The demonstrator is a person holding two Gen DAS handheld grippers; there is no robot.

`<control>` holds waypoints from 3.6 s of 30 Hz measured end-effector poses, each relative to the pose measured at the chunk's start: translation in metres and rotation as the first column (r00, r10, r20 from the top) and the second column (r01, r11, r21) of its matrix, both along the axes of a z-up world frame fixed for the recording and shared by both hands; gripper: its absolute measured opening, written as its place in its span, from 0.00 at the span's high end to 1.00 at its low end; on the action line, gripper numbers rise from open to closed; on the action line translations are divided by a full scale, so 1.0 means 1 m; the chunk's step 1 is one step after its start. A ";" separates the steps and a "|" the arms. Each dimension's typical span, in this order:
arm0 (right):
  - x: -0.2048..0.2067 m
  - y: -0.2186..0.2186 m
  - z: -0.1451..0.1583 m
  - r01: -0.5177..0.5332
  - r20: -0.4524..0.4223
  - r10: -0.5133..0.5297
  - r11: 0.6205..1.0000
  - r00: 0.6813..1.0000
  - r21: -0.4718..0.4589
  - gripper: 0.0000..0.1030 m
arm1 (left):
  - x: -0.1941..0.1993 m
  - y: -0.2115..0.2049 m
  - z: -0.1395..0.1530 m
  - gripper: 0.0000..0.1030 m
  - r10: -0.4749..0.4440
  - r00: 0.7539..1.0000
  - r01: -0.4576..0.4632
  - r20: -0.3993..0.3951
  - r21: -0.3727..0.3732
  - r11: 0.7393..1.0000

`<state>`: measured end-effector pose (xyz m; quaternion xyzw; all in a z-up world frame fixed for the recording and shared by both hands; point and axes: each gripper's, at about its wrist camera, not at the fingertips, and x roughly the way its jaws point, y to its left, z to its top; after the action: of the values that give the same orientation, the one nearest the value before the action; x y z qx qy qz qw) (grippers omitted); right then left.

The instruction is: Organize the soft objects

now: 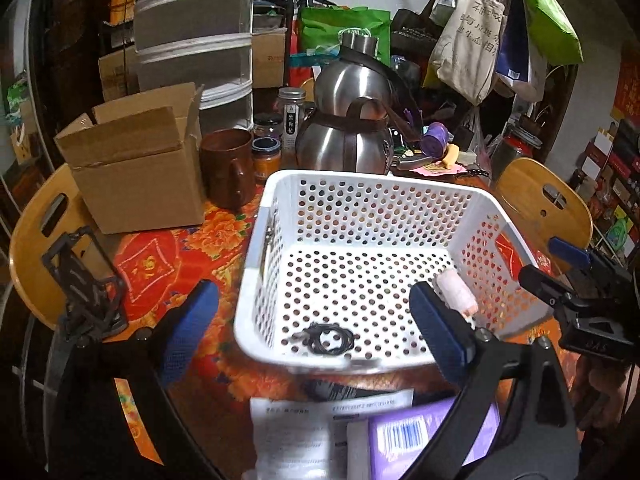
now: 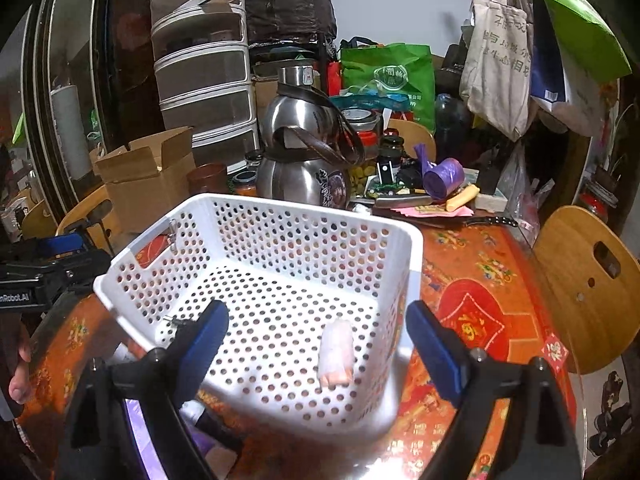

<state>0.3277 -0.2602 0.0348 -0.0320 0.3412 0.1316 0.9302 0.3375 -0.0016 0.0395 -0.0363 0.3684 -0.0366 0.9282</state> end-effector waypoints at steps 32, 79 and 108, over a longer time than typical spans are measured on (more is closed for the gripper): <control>-0.178 0.039 -0.080 -0.242 0.024 0.240 0.967 0.970 0.086 0.41 | -0.177 -0.009 -0.104 0.30 -0.225 0.968 0.231 0.111 -0.046 0.972; -0.208 0.051 -0.039 -0.227 0.145 0.222 0.974 0.964 0.019 0.66 | -0.222 -0.039 -0.055 0.65 -0.230 0.949 0.238 0.216 -0.011 0.971; -0.086 0.037 0.073 -0.184 0.171 0.179 0.983 0.969 0.016 0.66 | -0.089 -0.061 0.085 0.65 -0.239 0.939 0.245 0.248 0.008 0.969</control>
<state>0.2420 -0.2235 0.1078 -0.0591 0.2547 0.2186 0.9401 0.2487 -0.0629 0.1247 0.0036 0.2509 -0.1590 0.9549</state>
